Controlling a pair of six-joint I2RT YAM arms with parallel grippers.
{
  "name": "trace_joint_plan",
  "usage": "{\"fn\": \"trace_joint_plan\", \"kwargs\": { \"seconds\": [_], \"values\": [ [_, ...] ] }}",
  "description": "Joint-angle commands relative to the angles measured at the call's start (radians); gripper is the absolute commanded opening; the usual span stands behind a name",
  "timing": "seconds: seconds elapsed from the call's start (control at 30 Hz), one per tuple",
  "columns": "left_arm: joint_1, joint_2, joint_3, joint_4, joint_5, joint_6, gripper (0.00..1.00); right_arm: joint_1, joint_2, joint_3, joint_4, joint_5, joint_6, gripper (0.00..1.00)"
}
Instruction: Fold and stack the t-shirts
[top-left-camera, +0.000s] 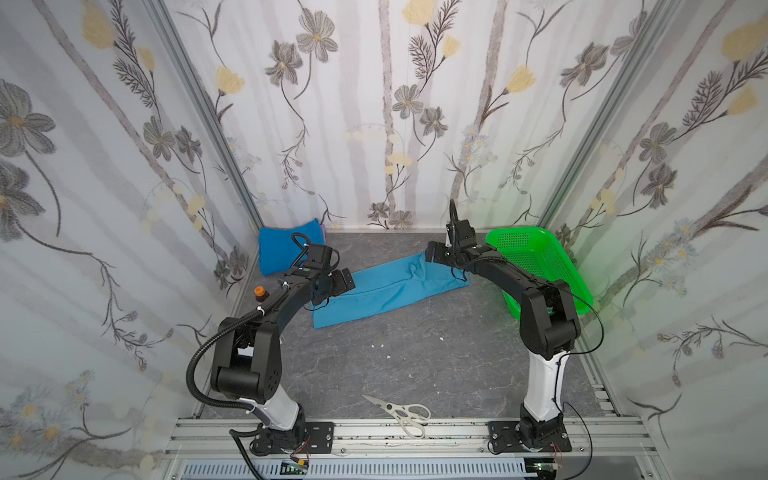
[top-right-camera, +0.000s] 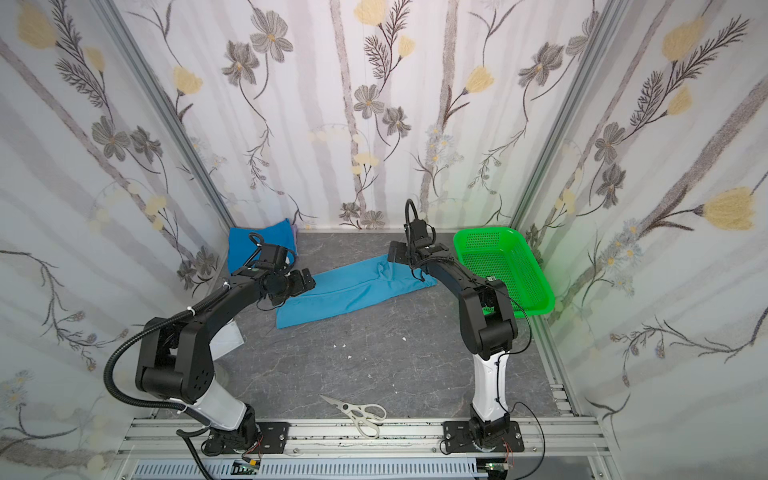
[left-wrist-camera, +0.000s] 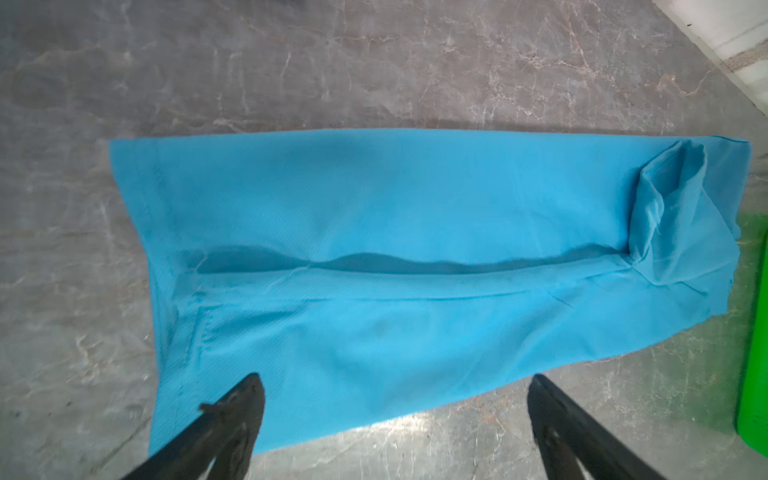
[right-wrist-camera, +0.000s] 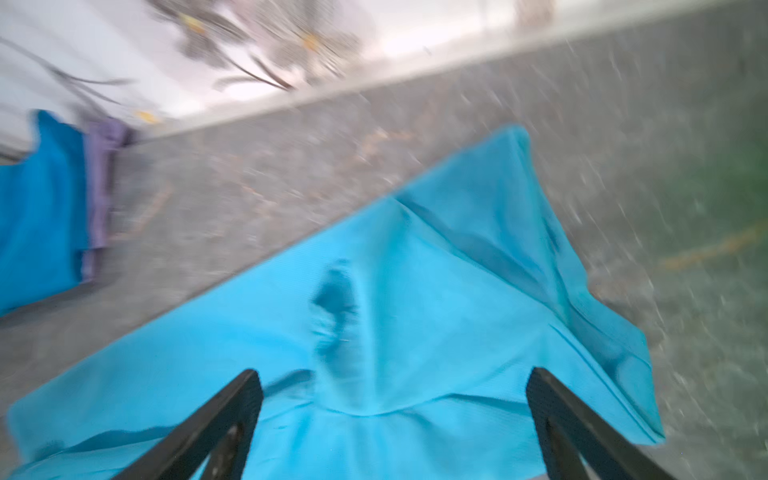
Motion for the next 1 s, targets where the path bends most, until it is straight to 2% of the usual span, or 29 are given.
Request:
{"fn": "trace_joint_plan", "kwargs": {
  "seconds": [0.0, 0.27, 0.47, 0.6, 0.77, 0.87, 0.97],
  "values": [
    [0.065, -0.083, -0.034, -0.056, -0.047, -0.052, 1.0, 0.09, 0.015, 0.097, -0.112, -0.068, -0.082, 1.0],
    [0.316, -0.382, -0.139, -0.121, -0.023, -0.1, 1.0, 0.333, 0.221, 0.302, -0.119, -0.245, -0.037, 1.0],
    [0.434, -0.491, -0.155, -0.174, 0.033, -0.062, 1.0, 0.441, 0.44, 0.512, -0.113, -0.389, 0.03, 1.0],
    [0.461, -0.52, -0.157, -0.188, 0.054, -0.04, 1.0, 0.47, 0.514, 0.528, -0.066, -0.473, 0.079, 1.0],
    [0.468, -0.52, -0.156, -0.181, 0.08, -0.038, 1.0, 0.493, 0.553, 0.528, -0.118, -0.492, 0.078, 1.0],
    [0.469, -0.526, -0.159, -0.175, 0.087, -0.045, 1.0, 0.496, 0.557, 0.509, -0.212, -0.449, 0.065, 1.0],
    [0.468, -0.529, -0.159, -0.172, 0.091, -0.045, 1.0, 0.499, 0.493, 0.359, -0.241, -0.399, 0.031, 1.0]
  ]
}}
